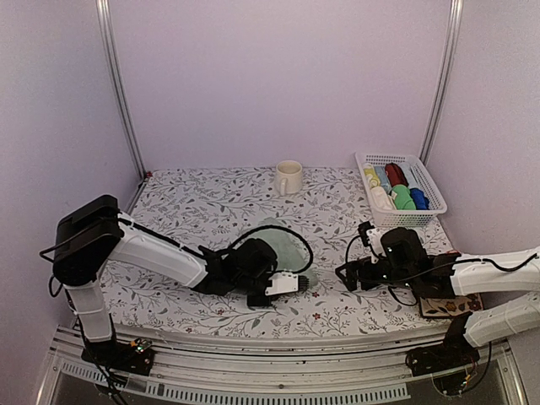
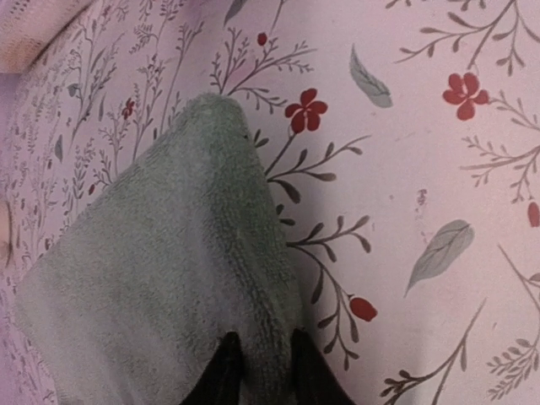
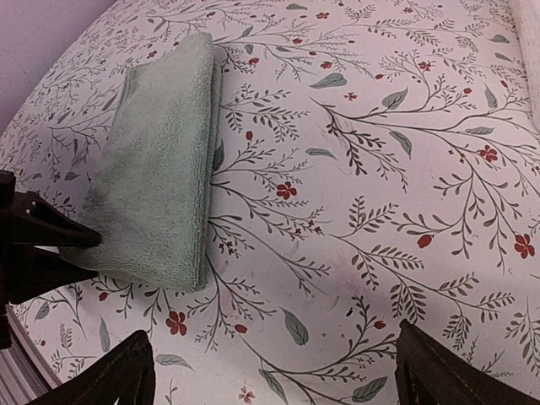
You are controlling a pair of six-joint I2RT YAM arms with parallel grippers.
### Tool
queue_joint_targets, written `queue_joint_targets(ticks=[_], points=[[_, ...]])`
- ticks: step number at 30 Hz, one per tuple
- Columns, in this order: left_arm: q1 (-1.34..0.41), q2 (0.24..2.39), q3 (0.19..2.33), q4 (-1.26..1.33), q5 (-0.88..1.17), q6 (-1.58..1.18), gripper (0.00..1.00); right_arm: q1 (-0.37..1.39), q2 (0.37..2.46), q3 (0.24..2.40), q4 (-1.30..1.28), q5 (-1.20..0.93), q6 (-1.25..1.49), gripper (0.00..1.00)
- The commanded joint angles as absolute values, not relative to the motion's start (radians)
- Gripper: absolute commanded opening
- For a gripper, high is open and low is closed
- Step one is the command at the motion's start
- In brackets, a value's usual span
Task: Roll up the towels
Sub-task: Adjust the towel at the center of the board.
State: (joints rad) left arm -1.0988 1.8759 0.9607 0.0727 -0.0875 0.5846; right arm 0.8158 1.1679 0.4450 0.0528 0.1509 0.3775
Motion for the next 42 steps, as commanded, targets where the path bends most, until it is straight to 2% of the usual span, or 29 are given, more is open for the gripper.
queue_joint_targets(ticks=[1,2,3,8,12,18,23,32,34,36,39,42], points=[[-1.117,1.900,0.968,0.055,-0.121,0.588,0.11,0.811,1.142,0.434,0.073,0.172,0.355,0.99],[-1.119,1.900,0.961,0.055,-0.126,0.592,0.02,0.811,1.138,0.434,0.077,0.169,0.348,0.99],[-1.121,1.898,0.953,0.057,-0.127,0.601,0.00,0.811,1.132,0.432,0.085,0.161,0.328,0.99],[-1.120,1.796,0.810,0.129,-0.070,0.713,0.00,0.818,1.122,0.420,0.171,0.044,0.196,0.99],[-1.103,1.684,0.653,0.217,-0.021,0.798,0.00,0.940,1.170,0.404,0.297,0.128,0.015,0.99],[-1.078,1.557,0.510,0.251,0.046,0.865,0.00,1.160,1.392,0.453,0.464,0.268,-0.337,0.99],[-1.072,1.483,0.421,0.315,-0.007,0.894,0.00,1.255,1.641,0.583,0.506,0.383,-0.560,1.00],[-1.073,1.358,0.298,0.406,-0.022,0.921,0.00,1.319,1.848,0.692,0.618,0.368,-0.749,0.77],[-1.074,1.335,0.282,0.411,-0.022,0.920,0.06,1.336,1.861,0.699,0.612,0.345,-0.769,0.77],[-1.074,1.303,0.268,0.407,-0.018,0.921,0.21,1.355,1.867,0.702,0.586,0.341,-0.796,0.78],[-1.075,1.265,0.243,0.399,-0.014,0.928,0.28,1.368,1.841,0.711,0.504,0.335,-0.790,0.79],[-1.078,1.250,0.220,0.393,-0.020,0.944,0.46,1.368,1.792,0.709,0.418,0.325,-0.749,0.80]])
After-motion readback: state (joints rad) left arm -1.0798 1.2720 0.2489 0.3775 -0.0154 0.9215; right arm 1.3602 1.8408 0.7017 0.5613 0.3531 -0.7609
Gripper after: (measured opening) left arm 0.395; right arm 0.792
